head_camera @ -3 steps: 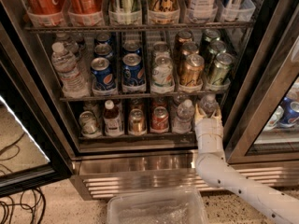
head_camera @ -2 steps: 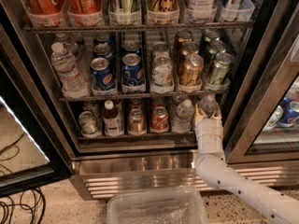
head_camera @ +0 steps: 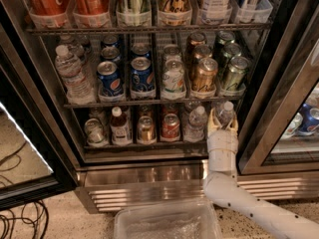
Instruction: Pick water bottle from bottom shelf of fridge
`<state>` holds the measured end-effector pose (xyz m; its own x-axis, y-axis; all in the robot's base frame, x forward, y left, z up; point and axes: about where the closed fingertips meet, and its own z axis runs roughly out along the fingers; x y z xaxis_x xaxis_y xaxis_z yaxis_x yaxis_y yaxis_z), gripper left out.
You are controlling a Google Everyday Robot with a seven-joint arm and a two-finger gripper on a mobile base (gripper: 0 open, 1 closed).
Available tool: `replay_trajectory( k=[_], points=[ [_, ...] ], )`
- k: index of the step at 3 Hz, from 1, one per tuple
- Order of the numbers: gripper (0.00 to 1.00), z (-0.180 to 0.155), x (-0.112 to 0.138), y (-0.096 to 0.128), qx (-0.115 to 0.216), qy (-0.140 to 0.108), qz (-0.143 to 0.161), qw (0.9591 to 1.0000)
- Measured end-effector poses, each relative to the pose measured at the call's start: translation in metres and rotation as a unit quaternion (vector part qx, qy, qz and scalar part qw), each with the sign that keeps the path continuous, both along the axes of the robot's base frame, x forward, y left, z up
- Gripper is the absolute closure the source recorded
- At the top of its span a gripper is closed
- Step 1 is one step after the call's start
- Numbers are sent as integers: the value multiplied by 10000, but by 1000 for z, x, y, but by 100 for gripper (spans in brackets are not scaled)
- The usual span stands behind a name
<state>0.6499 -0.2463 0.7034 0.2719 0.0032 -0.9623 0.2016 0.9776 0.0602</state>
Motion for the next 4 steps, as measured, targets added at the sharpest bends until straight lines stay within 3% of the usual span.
replay_trajectory(
  k=[1, 2, 3, 4],
  points=[
    [100, 34, -24, 4, 83, -765, -158, 9969],
    [100, 51, -35, 8, 34, -953, -165, 9953],
    [100, 48, -35, 8, 34, -953, -164, 9953],
    [100, 50, -32, 5, 43, -723, 90, 9973]
  ],
)
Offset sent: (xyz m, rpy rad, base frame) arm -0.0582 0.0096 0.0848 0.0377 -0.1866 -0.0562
